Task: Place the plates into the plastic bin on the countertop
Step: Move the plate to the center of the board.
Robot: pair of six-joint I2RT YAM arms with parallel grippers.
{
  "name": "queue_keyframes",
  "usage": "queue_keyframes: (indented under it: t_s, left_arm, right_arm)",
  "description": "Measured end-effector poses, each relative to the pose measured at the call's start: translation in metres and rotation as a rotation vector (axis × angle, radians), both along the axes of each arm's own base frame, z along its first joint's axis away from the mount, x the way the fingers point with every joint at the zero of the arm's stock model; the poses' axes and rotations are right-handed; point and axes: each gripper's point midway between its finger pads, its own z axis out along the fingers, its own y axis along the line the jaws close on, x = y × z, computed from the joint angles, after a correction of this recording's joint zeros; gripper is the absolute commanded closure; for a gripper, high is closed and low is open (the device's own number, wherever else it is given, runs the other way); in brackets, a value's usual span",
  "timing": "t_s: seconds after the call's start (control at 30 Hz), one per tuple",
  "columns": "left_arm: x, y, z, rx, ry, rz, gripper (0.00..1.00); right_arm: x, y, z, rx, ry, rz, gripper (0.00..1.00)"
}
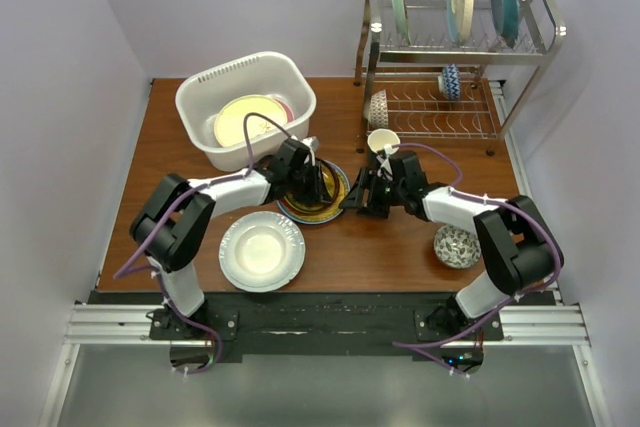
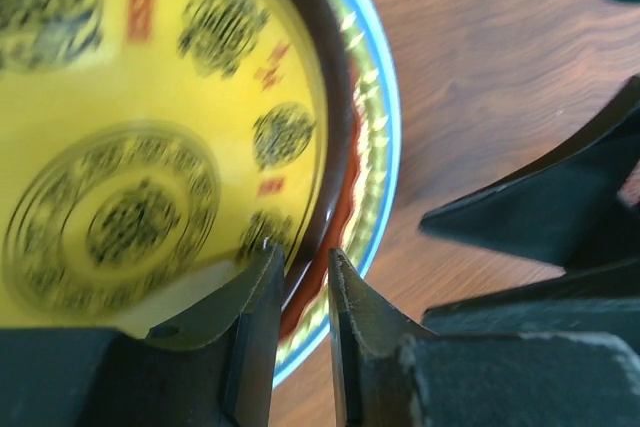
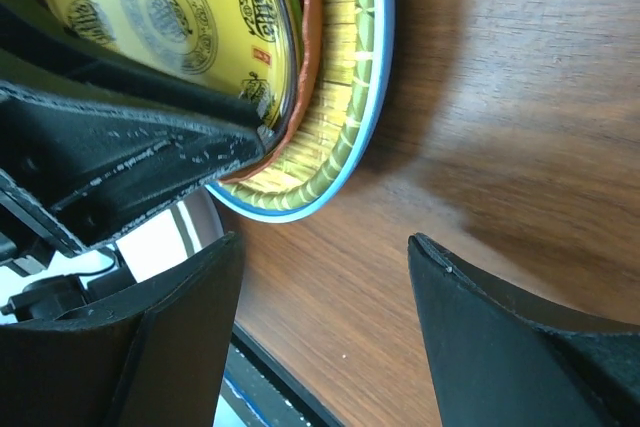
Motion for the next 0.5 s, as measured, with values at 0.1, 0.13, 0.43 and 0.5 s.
queue_keyframes:
  t_s: [0.1,0.13,0.43,0.5]
  left_arm:
    - [-0.008,0.008,0.004,0.038,0.026,0.005,0.61]
    - [-0.01,0.009,0.007,0.048,0.033,0.006,0.58]
    - [0.002,0.017,0.073,0.06,-0.063,0.059,0.39]
    - [0.005,0.023,0.086,0.055,-0.088,0.078,0.39]
  right_arm:
    - [0.001,-0.001,0.007,0.002,-0.019,-0.004,0.3]
    - [0.001,-0.001,0.009,0.0,-0.024,-0.006,0.3]
    - [0.012,0.001,0.044,0.016,-0.097,-0.011,0.32]
    - [0.016,0.003,0.05,0.021,-0.109,-0.012,0.36]
